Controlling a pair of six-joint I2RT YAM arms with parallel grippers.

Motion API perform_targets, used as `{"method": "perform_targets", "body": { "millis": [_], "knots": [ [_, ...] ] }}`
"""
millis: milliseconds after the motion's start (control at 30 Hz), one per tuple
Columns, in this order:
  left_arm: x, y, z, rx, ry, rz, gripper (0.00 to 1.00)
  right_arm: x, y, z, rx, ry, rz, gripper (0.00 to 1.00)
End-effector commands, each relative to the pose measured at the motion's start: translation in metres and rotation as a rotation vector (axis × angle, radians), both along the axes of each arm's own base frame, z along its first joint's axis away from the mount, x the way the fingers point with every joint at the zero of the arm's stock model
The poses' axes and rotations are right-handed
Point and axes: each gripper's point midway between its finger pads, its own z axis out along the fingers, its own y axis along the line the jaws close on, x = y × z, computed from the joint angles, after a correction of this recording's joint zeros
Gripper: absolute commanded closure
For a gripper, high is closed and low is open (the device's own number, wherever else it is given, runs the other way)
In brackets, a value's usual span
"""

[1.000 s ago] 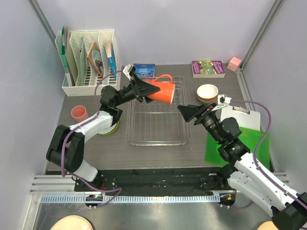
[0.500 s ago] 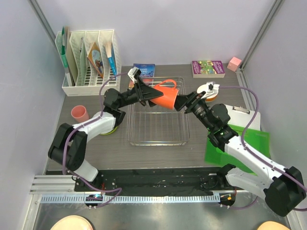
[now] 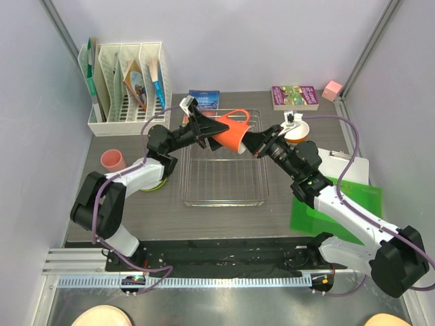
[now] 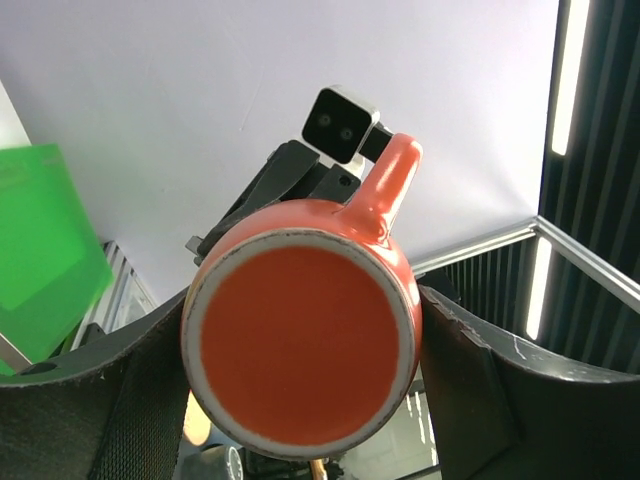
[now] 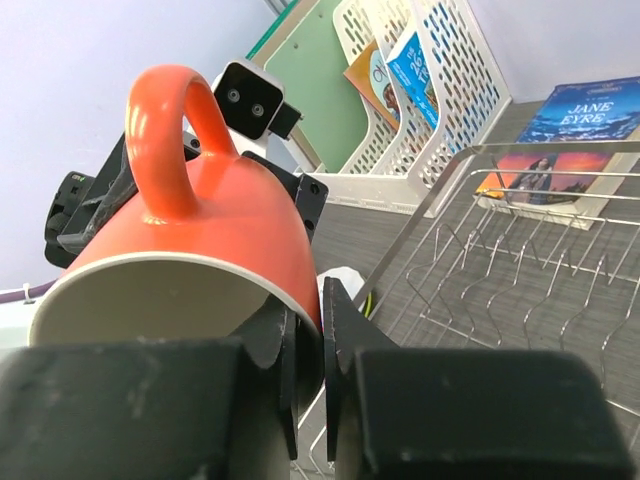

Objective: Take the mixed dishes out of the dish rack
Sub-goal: Pick up the cup from the dish rack, then place the cup at the center of the board.

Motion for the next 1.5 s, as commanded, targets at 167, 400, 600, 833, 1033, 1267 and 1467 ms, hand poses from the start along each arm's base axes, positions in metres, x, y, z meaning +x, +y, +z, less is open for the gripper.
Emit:
{"method": "perform_targets", "body": {
  "millis": [167,400,600,833,1033,1267,1467],
  "knots": [
    [0.003,0.006,0.006,0.036,-0.136,0.018,0.10,-0.013,-0.044,0.038,-0.017,-0.030,-0.176,0.99],
    [0.056,0.027,-0.052,0.344,0.084,0.243,0.00,-0.018,-0.118,0.046,-0.149,0.038,-0.506,0.99],
    [0.079,0.082,-0.119,0.745,0.344,0.574,0.00,-0.014,-0.185,0.028,-0.333,0.212,-0.849,0.99],
    [0.071,0.131,-0.139,0.926,0.488,0.782,0.00,-0.007,-0.183,-0.016,-0.444,0.383,-0.878,0.99],
    [0.061,0.161,-0.146,0.979,0.590,0.924,0.00,-0.010,-0.200,-0.042,-0.468,0.483,-1.002,0.99],
    [0.049,0.169,-0.149,0.994,0.666,0.943,0.00,0.011,-0.209,-0.086,-0.542,0.685,-0.957,0.99],
    [0.037,0.170,-0.145,0.998,0.675,0.921,0.00,0.030,-0.207,-0.133,-0.561,0.871,-0.848,0.99]
  ]
}}
